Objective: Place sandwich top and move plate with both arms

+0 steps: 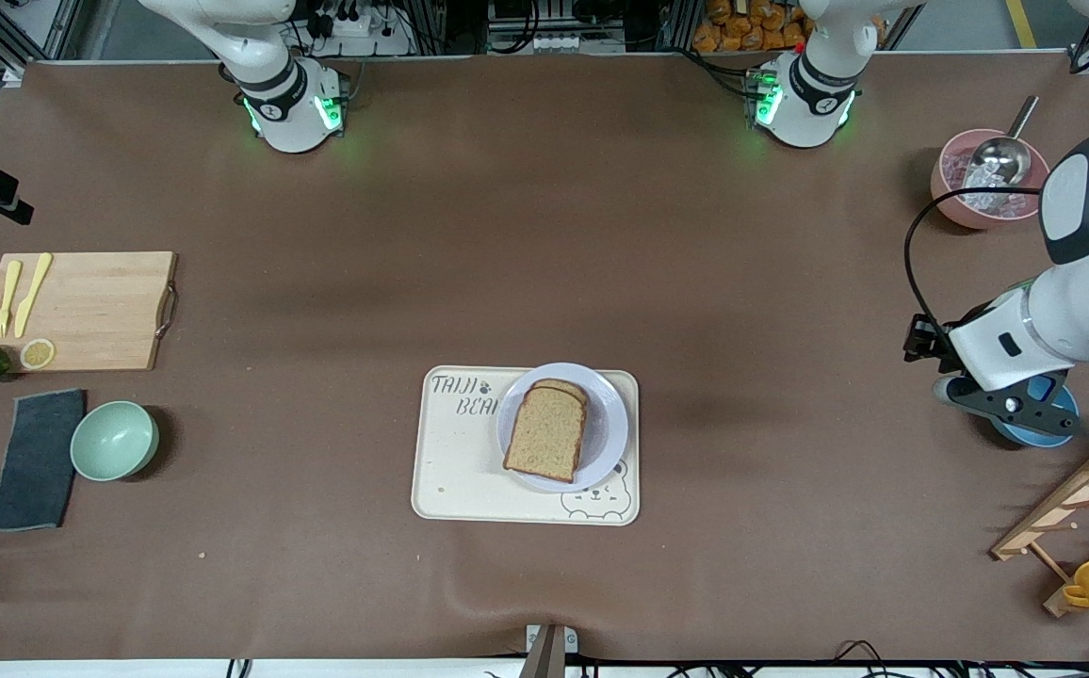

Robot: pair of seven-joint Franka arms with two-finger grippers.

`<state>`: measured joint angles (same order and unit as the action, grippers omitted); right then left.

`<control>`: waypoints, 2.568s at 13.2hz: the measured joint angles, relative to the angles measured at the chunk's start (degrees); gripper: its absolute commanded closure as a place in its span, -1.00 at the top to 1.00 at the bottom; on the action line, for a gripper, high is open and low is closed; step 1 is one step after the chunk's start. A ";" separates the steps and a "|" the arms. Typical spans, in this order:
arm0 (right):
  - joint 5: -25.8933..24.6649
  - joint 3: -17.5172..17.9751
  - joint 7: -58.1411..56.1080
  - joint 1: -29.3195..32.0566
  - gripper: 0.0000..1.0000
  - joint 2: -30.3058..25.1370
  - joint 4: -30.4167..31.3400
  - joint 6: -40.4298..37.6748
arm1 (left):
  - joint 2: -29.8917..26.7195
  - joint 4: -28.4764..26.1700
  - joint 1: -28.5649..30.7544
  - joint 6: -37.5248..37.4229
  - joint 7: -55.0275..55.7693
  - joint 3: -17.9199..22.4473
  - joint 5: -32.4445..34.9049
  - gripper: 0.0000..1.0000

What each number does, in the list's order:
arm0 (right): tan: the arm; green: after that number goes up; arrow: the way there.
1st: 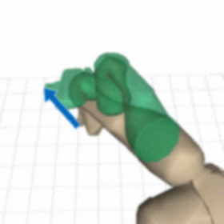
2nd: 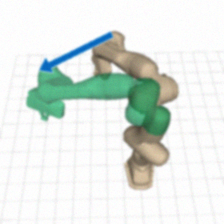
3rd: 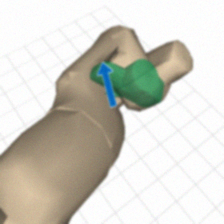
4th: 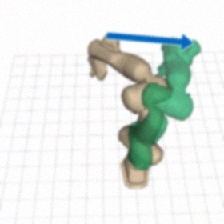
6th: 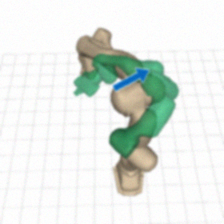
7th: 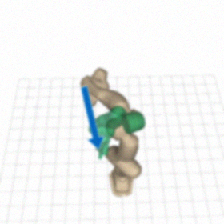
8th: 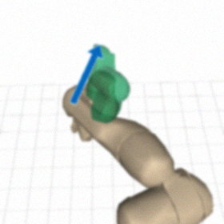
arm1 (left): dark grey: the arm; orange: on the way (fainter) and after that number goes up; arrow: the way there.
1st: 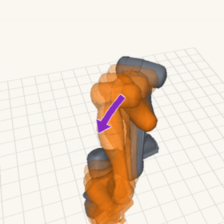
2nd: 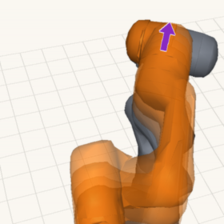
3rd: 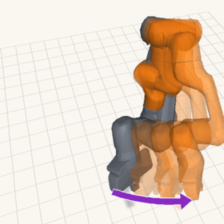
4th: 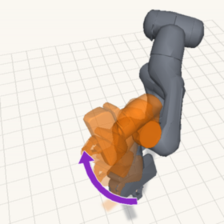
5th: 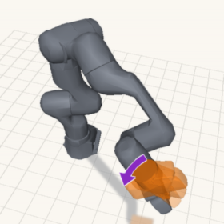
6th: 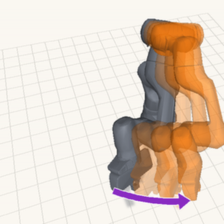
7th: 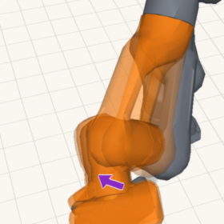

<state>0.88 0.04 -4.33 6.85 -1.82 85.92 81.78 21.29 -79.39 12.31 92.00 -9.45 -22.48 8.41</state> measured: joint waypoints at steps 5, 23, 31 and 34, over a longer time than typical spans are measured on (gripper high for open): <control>0.01 0.04 -0.01 0.00 1.00 0.00 0.00 0.01 | -2.02 0.03 -0.04 -0.06 0.00 1.98 0.93 0.23; 0.03 0.10 -0.06 0.00 1.00 0.00 0.00 0.03 | -16.30 -6.61 -7.97 -4.16 5.55 12.14 -4.25 0.99; 0.03 0.08 -0.06 0.00 1.00 0.00 0.00 0.03 | -19.00 -7.44 -9.67 -4.94 7.59 13.59 -4.35 1.00; 0.03 0.08 -0.06 0.00 1.00 0.00 0.00 0.03 | -19.20 -7.51 -10.65 -4.94 7.59 15.96 -4.35 1.00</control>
<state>0.90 0.11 -4.39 6.86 -1.82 85.92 81.81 2.09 -86.91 1.66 87.06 -1.86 -6.53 4.06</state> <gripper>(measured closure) 0.000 0.000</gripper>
